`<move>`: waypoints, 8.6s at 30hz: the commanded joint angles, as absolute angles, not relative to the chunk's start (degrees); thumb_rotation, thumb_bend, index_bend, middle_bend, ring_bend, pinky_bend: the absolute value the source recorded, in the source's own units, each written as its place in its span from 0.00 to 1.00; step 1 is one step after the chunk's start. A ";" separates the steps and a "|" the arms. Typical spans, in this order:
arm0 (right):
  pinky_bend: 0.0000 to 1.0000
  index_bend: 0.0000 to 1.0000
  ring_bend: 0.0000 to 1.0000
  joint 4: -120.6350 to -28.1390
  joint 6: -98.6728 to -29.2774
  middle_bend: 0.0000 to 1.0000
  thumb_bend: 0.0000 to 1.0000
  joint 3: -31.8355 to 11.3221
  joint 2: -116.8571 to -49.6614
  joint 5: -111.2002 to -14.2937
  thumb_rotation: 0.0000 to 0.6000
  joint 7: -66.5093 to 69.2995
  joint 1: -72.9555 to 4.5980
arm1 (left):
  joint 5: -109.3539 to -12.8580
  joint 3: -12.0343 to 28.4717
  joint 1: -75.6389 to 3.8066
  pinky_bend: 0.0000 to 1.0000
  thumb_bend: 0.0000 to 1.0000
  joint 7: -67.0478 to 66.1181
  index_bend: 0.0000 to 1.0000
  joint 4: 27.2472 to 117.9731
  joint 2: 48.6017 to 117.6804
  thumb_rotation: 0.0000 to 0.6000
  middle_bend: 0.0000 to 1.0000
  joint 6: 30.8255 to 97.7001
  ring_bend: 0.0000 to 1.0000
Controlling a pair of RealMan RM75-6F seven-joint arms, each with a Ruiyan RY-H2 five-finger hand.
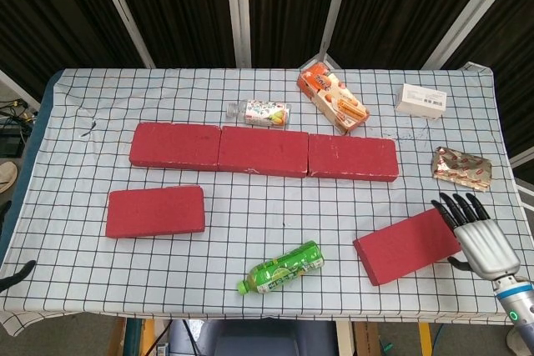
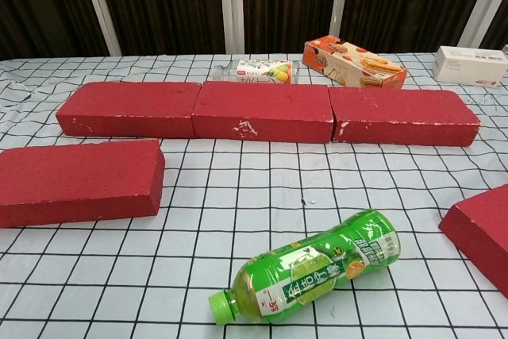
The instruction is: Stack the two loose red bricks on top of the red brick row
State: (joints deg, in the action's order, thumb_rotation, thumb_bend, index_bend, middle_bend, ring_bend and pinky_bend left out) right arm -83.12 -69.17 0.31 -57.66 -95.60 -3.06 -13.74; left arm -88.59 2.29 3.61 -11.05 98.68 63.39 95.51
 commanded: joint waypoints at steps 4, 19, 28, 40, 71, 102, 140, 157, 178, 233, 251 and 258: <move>0.00 0.00 0.00 -79.83 -66.00 0.00 0.17 2.57 -57.59 -98.07 1.00 -3.49 -15.93 | -88.34 2.27 3.41 0.14 0.07 -12.06 0.00 98.91 63.66 1.00 0.00 95.05 0.00; 0.00 0.00 0.00 -85.28 -64.46 0.00 0.17 4.77 -58.35 -98.50 1.00 -10.60 -16.26 | -88.24 2.19 3.75 0.14 0.07 -12.95 0.00 99.11 63.73 1.00 0.00 95.49 0.00; 0.00 0.00 0.00 -86.95 -60.41 0.00 0.17 4.85 -60.91 -96.37 1.00 -13.78 -17.96 | -87.34 2.58 3.80 0.14 0.07 -12.67 0.00 98.84 63.60 1.00 0.00 95.44 0.00; 0.00 0.00 0.00 -88.91 -57.30 0.00 0.17 4.25 -61.32 -93.92 1.00 -18.01 -20.08 | -87.19 2.62 3.67 0.14 0.07 -13.23 0.00 98.82 63.77 1.00 0.00 95.20 0.00; 0.00 0.00 0.01 -92.83 -45.65 0.03 0.17 2.96 -62.69 -84.33 1.00 -25.09 -27.35 | -85.51 3.10 3.19 0.14 0.07 -13.34 0.00 98.91 63.62 1.00 0.00 94.04 0.00; 0.00 0.33 0.28 -104.10 -33.88 0.37 0.17 -9.10 -49.26 -55.00 1.00 -28.77 -47.74 | -82.77 4.44 1.63 0.14 0.07 -13.39 0.00 97.86 64.32 1.00 0.00 91.75 0.00; 0.00 0.33 0.28 -67.38 -43.20 0.39 0.17 -4.14 -85.91 34.61 1.00 -72.43 -94.22 | -71.18 8.53 -1.38 0.14 0.07 -14.98 0.00 94.93 65.71 1.00 0.00 87.08 0.00; 0.00 0.33 0.28 -61.15 -41.68 0.39 0.17 -10.46 -89.89 33.43 1.00 -80.25 -89.82 | -70.40 8.46 -1.87 0.14 0.07 -16.86 0.00 95.03 66.47 1.00 0.00 87.45 0.00; 0.00 0.33 0.28 -59.57 -43.40 0.39 0.17 -16.58 -92.17 32.35 1.00 -85.97 -86.56 | -70.25 8.32 -2.01 0.14 0.07 -16.77 0.00 94.76 66.51 1.00 0.00 87.84 0.00; 0.00 0.02 0.10 -54.80 -43.94 0.22 0.17 -25.37 -95.83 34.05 1.00 -97.08 -83.46 | -69.27 8.32 -2.40 0.14 0.07 -18.48 0.00 94.92 67.13 1.00 0.00 88.16 0.00; 0.00 0.00 0.00 -56.47 -45.87 0.01 0.17 -29.26 -95.15 34.25 1.00 -99.34 -82.72 | -69.01 8.33 -2.46 0.14 0.07 -18.53 0.00 94.99 67.15 1.00 0.00 88.14 0.00; 0.00 0.00 0.00 -58.59 -47.29 0.00 0.17 -30.58 -93.81 33.17 1.00 -98.98 -82.59 | -69.03 8.30 -2.42 0.14 0.07 -18.47 0.00 95.07 67.12 1.00 0.00 88.24 0.00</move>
State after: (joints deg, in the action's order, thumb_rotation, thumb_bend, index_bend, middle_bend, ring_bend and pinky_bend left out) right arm -58.34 -47.09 -30.40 -94.00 33.44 -99.17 -82.63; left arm -69.03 8.30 -2.42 -18.47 95.07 67.12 88.24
